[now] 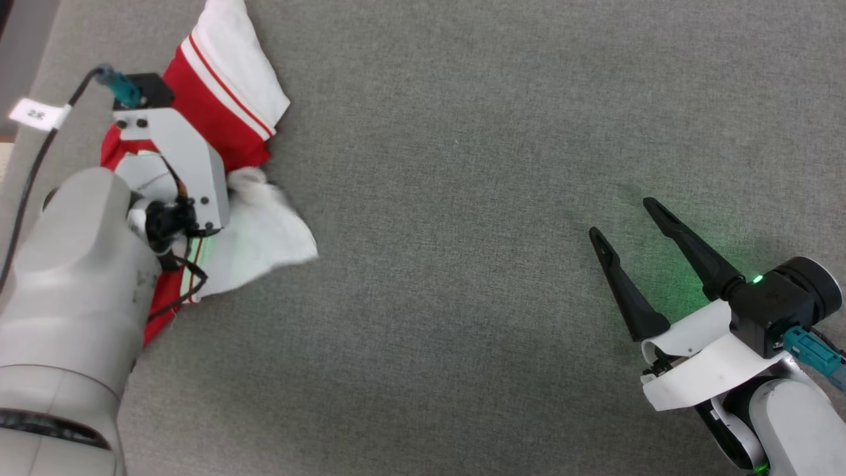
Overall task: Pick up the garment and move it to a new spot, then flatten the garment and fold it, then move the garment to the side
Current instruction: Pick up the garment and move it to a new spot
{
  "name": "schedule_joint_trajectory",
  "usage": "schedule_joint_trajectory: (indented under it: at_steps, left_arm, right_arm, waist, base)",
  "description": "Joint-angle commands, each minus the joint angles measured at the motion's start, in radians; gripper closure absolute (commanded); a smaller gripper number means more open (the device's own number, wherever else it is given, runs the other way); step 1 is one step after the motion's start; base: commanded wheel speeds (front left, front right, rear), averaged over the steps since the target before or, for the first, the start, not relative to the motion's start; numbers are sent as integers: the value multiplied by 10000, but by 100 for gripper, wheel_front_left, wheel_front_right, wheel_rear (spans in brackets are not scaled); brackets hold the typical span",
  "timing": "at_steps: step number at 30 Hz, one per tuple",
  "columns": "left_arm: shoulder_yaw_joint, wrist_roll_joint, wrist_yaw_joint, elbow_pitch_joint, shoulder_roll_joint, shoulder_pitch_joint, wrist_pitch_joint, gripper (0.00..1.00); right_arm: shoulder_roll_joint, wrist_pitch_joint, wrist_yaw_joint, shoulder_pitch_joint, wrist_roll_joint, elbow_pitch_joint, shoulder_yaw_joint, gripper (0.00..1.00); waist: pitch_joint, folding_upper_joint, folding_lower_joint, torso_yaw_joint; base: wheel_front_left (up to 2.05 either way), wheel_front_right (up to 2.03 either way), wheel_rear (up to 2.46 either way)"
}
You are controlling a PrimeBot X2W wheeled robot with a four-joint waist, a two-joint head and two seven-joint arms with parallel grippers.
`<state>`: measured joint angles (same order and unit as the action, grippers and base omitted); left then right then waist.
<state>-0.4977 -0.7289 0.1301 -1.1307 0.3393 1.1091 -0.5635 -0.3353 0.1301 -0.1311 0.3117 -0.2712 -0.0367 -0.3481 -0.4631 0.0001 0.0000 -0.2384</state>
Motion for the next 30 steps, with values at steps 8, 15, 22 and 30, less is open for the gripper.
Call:
schedule_joint_trajectory:
  at_steps: [8, 15, 22, 30]
  left_arm:
    - [-251, -203, 9, -159, -113, -278, 1445, 100]
    - [-457, -454, 9, 129, 144, -308, 2617, 100]
    - [-826, -1111, 8, 1325, 453, -408, 3708, 100]
    - [-1610, -1762, 8, 3179, 878, -506, 4700, 100]
  right_arm:
    - [131, 78, 6, -147, 138, 96, 51, 0]
    - [381, 223, 6, -441, 132, 311, 260, 0]
    - [674, 395, 6, -835, 140, 630, 784, 0]
    - [1096, 649, 6, -1389, 173, 838, 1743, 0]
  waist:
    - [343, -1, 0, -22]
    - [1022, -1, 0, -14]
    - [1671, -1, 0, 32]
    - [2351, -1, 0, 271]
  base:
    - [0, 0, 0]
    - [0, 0, 0]
    - [0, 0, 0]
    - [0, 0, 0]
